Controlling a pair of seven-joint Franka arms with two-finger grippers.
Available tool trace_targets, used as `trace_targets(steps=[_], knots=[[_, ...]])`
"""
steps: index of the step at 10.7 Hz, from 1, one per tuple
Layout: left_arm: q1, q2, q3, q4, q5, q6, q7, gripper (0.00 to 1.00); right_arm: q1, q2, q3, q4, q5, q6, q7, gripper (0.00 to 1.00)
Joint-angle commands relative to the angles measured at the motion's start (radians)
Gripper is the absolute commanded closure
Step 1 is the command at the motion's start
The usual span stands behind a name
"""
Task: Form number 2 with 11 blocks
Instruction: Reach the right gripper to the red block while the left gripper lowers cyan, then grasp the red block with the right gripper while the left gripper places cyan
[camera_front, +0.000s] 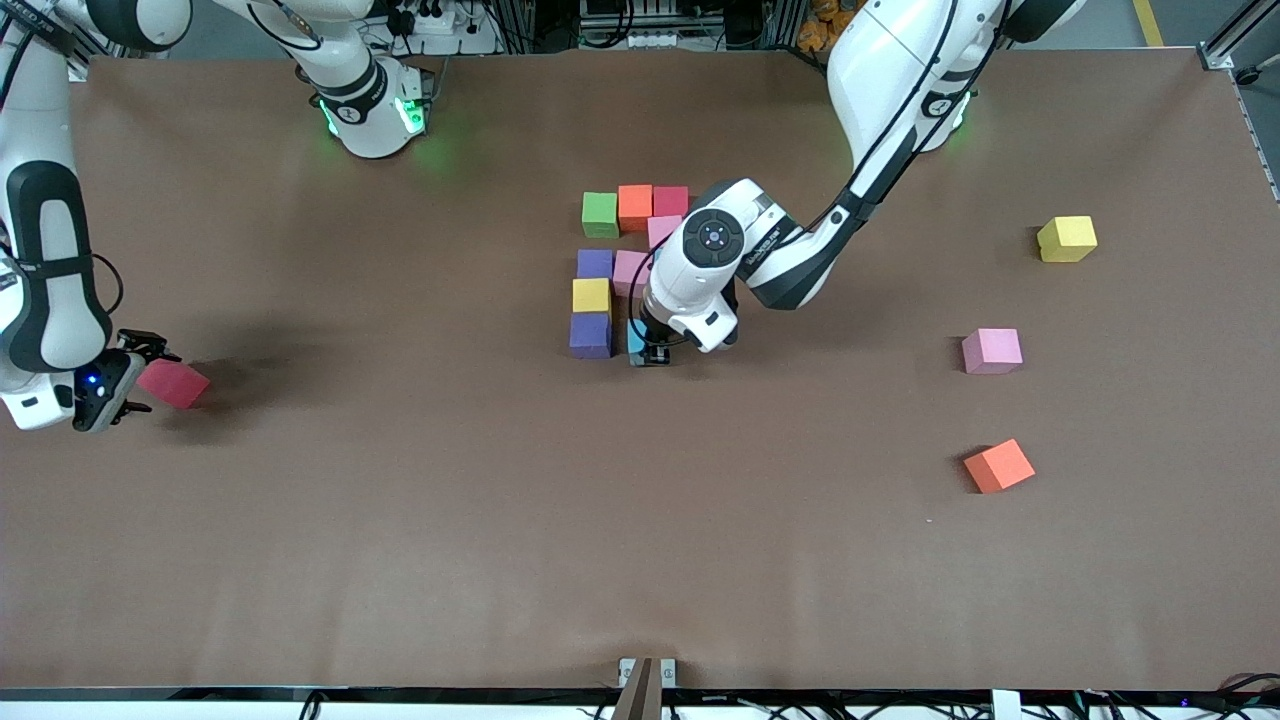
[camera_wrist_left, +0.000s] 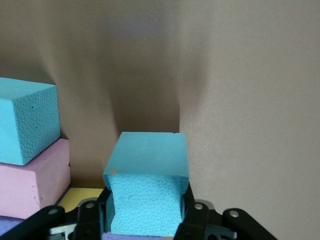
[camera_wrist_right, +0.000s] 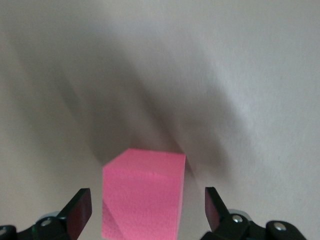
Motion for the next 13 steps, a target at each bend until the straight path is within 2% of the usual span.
trace_targets(steps=[1,3,9,12,13], knots=[[-0.01,-0.003,0.004,-0.006,0.026,0.021,-0.035,0.82,-0.036,0.029,0.017,0.009,0.001,0.012,-0.008,0.0],[-0.009,0.009,0.004,-0.006,0.026,0.041,-0.035,0.75,-0.034,0.034,0.017,0.01,0.006,0.012,0.0,0.0],[-0.029,0.033,0.004,-0.003,0.019,0.098,-0.035,0.75,-0.034,0.038,0.022,-0.008,0.009,0.005,0.191,0.0],[-0.032,0.036,0.002,0.0,0.015,0.098,-0.035,0.74,-0.022,0.034,0.026,-0.002,0.008,0.0,0.198,0.1],[-0.036,0.036,0.002,0.0,0.015,0.098,-0.035,0.74,-0.02,0.031,0.032,0.0,0.006,-0.001,0.187,0.17]])
